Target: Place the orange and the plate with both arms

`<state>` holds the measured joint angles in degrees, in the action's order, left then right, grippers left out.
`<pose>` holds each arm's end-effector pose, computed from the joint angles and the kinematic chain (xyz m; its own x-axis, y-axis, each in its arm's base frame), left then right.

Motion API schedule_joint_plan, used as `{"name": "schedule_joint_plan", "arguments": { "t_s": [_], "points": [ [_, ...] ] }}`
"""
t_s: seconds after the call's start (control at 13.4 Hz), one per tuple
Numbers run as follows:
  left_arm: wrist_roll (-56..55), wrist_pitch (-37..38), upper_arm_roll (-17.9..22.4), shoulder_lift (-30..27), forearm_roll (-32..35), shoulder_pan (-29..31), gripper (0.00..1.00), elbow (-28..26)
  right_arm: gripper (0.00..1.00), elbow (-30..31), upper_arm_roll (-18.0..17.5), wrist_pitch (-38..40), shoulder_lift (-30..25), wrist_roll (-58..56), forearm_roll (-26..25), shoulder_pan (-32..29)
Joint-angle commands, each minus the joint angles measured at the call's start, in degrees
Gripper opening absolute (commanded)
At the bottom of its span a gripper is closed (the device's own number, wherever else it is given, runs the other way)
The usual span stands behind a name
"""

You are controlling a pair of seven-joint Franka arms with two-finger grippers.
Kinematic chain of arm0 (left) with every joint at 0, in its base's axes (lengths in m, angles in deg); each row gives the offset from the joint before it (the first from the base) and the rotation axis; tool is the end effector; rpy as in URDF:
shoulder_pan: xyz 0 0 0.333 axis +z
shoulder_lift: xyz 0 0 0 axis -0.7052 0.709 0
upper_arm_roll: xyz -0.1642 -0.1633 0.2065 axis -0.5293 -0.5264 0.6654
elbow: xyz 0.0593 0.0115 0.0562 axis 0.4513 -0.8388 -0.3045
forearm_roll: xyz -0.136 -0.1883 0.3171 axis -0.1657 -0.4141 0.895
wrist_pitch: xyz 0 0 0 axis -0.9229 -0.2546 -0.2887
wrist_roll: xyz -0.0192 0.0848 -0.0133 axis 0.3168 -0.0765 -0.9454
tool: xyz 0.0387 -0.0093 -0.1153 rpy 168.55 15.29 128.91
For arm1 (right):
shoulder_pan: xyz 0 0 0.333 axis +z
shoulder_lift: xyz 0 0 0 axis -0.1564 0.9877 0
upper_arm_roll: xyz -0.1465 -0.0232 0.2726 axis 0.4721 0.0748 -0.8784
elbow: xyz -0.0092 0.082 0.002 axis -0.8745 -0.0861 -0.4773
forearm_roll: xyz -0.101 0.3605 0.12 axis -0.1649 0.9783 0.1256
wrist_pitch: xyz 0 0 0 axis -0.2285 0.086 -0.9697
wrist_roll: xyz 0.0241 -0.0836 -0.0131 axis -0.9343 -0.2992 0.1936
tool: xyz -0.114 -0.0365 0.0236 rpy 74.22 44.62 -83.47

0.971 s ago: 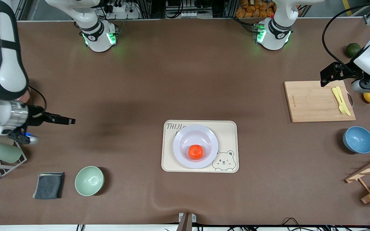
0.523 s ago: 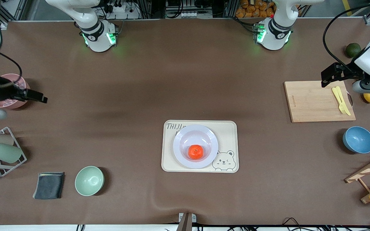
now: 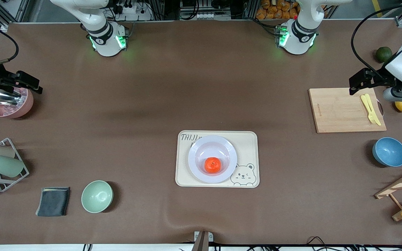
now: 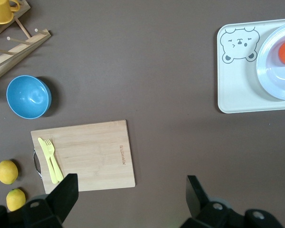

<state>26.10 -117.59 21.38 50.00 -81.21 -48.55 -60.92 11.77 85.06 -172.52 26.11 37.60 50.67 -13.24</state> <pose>0.5572 -0.0574 0.6116 0.9944 -0.1053 -0.0104 -0.1056 -0.9937 -0.0366 0.5369 -0.0174 0.5834 0.9967 -0.0496 -0.0637 -0.0513 -0.9983 -0.0261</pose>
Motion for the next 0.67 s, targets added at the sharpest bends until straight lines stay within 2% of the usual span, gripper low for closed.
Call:
{"name": "schedule_joint_plan", "arguments": {
  "t_s": [0.0, 0.6],
  "points": [
    [1.2, -0.1, -0.1, 0.4, 0.5, 0.3, 1.0, 0.9, 1.0, -2.7, -1.5, -0.7, 0.9, 0.4, -1.1, -2.1],
    [1.1, -0.3, -0.1, 0.4, 0.5, 0.1, 1.0, 0.9, 1.0, -3.5, -1.5, -0.7, 1.4, 0.5, -0.2, -2.6]
  ]
}}
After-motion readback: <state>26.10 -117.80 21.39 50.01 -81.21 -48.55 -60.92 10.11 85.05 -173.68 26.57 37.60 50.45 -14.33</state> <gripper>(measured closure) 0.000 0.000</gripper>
